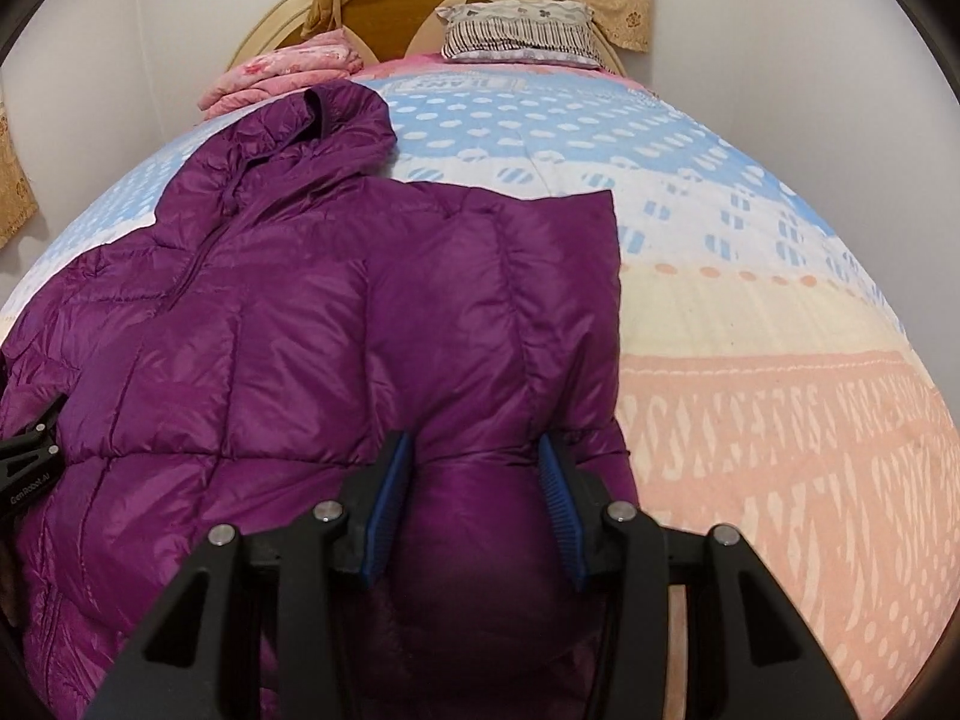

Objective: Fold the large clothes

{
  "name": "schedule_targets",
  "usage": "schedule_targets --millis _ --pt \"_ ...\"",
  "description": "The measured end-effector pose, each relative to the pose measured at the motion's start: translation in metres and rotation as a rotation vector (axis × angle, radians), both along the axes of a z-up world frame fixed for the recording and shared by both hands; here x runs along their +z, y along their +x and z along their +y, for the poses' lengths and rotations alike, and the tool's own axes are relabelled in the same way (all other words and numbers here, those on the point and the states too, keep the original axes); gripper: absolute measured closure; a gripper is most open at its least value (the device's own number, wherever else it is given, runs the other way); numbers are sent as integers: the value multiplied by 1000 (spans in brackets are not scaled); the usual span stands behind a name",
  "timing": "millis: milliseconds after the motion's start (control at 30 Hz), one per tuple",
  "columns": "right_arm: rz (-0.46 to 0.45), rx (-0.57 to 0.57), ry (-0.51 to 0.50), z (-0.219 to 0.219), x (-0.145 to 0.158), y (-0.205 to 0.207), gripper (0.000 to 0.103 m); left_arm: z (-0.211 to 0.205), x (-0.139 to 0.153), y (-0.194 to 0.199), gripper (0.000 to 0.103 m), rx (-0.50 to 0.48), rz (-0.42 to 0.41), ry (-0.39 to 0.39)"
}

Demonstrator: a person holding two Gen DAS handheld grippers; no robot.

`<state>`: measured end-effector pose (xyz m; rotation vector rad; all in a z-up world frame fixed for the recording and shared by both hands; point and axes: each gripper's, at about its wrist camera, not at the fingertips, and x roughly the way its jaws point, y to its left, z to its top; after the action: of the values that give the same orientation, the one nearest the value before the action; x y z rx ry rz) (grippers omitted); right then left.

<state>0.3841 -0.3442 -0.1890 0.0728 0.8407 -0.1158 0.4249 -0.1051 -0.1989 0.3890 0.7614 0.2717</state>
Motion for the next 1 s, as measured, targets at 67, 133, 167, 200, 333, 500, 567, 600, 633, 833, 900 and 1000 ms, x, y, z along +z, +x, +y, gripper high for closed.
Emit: schedule_targets --millis 67,133,167,200,333,500,567,600,633,833,900,1000 --pt "-22 -12 31 -4 12 -7 55 7 17 -13 5 -10 -37 -60" --pt "-107 -15 45 -7 33 -19 55 13 38 -28 5 -26 -103 -101" --pt "-140 -18 29 -6 41 -21 55 14 44 -30 5 -32 -121 -123" --pt "-167 -23 13 -6 50 -19 55 13 50 -29 5 -40 -132 -151" --pt "-160 -38 23 -8 57 10 55 3 49 -3 5 -31 -103 -177" --pt "-58 -57 -7 -12 25 50 55 -7 7 33 5 5 8 -108" --pt "-4 -52 5 -17 4 54 55 -7 -8 38 5 15 52 -99" --pt "-7 -45 20 -20 -1 52 55 -5 -8 37 5 16 39 -114" --pt "-16 -45 31 -22 -1 50 55 -6 -8 37 5 17 36 -111" --pt "2 -51 18 -21 7 46 53 -6 3 29 5 13 28 -101" --pt "-33 -50 56 -19 28 26 53 2 28 8 5 -13 -46 -135" --pt "-70 33 72 2 50 -10 45 5 45 -24 5 -80 -78 -175"
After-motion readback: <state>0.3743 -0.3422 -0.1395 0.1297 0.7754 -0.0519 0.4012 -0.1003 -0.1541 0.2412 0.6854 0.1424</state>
